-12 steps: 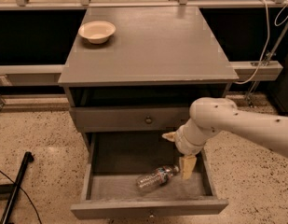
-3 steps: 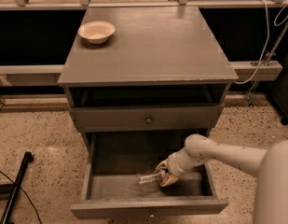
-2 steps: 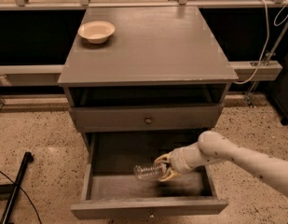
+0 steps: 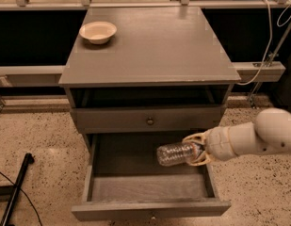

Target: Pick water bottle from middle drawer and place on counter

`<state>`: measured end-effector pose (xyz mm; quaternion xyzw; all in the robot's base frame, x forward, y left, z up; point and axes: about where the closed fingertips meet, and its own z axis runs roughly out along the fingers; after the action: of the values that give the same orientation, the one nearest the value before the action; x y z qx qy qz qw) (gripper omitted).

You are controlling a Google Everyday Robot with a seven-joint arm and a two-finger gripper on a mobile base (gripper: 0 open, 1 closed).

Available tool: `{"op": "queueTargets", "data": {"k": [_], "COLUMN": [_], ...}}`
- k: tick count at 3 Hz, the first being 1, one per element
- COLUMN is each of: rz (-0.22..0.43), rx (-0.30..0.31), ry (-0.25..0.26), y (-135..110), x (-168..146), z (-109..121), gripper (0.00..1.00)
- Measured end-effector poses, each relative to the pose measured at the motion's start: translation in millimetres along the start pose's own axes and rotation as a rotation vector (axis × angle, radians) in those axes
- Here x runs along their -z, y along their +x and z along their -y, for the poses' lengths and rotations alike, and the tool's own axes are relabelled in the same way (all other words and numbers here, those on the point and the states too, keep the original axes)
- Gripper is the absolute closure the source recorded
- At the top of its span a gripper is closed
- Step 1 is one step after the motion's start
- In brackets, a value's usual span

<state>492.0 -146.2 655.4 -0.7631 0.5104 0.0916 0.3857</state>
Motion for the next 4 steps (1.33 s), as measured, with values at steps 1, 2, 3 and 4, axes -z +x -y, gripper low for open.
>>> {"op": "queueTargets", "data": {"k": [1,2,3,4], "rz": [-0.26,-0.454,-0.604,-0.557], "rx": [0.019,0.002,-0.014,0.043], "ry": [-0.043,-0.106,-0.159,-0.339], "y": [-10.4,-2.8,2.4,-6.0], "x": [93.9,146.7,177.0,127.8], "z": [57.5,114.0,169.2,219.5], "gripper": [1.0,1.0,1.0,1.0]}}
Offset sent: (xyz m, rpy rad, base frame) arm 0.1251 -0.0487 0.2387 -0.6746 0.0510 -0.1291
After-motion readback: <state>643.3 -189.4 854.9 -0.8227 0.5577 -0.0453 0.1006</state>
